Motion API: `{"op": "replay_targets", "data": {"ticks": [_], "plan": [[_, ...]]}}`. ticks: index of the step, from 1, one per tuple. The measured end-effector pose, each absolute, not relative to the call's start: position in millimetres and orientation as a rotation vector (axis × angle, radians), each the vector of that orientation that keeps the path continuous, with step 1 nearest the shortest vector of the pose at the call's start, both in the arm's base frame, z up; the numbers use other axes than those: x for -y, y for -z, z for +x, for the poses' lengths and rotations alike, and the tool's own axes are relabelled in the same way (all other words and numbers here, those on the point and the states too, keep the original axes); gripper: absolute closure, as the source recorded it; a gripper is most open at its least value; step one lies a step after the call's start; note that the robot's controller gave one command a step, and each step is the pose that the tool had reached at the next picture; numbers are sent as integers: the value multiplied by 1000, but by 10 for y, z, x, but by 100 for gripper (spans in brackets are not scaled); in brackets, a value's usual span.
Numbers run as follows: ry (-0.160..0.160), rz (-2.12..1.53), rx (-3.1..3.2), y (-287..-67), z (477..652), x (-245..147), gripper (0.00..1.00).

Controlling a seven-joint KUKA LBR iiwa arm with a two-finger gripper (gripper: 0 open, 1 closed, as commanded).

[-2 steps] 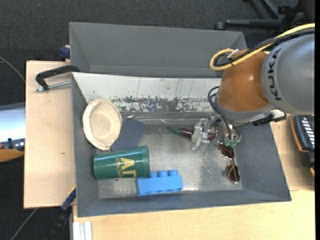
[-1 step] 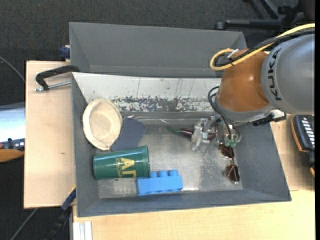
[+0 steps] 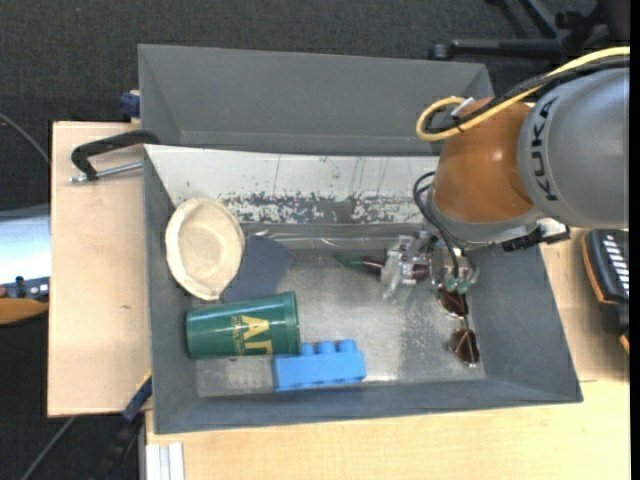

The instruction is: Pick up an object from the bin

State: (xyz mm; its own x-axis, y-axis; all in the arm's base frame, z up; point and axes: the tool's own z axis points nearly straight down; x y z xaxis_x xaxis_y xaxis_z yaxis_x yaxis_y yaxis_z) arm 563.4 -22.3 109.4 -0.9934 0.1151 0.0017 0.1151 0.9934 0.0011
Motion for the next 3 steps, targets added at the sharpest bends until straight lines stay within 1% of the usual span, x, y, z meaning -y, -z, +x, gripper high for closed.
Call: {"op": "replay_targets", "data": {"ticks": [1, 2, 3], "plan": [[6, -208, 3123, -1355, 5518, 168, 100], [4, -109, 3146, -1038, 5859, -115, 0], [4, -68, 3144, -711, 5973, -253, 100]]}}
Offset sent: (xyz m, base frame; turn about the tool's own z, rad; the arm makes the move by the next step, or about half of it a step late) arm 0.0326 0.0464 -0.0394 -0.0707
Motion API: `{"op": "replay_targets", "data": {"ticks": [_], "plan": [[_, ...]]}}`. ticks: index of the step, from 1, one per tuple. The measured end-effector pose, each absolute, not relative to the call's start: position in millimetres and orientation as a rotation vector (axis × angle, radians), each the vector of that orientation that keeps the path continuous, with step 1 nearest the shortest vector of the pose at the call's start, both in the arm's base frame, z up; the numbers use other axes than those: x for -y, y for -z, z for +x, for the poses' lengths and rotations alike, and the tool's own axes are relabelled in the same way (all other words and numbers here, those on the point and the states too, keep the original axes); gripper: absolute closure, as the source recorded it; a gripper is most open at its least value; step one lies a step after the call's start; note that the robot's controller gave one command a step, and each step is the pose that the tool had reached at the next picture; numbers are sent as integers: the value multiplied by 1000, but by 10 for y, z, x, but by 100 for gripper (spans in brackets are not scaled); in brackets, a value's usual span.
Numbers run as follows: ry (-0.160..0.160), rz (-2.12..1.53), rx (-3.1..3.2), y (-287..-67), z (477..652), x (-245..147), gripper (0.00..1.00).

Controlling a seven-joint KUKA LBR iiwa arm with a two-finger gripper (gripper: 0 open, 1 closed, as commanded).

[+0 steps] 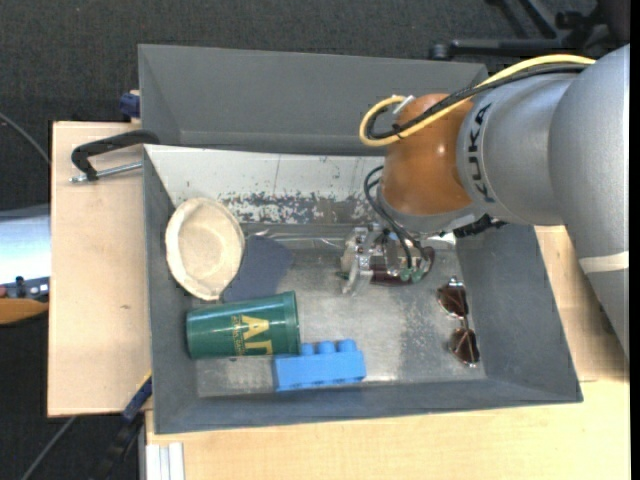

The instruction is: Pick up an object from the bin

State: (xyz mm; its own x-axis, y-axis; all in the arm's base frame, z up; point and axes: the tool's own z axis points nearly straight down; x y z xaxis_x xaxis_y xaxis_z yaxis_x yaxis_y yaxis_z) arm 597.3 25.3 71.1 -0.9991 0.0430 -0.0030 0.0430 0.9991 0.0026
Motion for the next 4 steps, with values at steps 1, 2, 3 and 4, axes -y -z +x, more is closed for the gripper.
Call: {"op": "replay_targets", "data": {"ticks": [1, 2, 3, 4], "plan": [[-4, 68, -3138, -711, 5973, -252, 100], [-5, 61, -3135, -1021, 5929, -269, 100], [-5, 40, -3129, -1206, 5947, -241, 100], [-6, -43, -3129, -1334, 5939, -210, 100]]}}
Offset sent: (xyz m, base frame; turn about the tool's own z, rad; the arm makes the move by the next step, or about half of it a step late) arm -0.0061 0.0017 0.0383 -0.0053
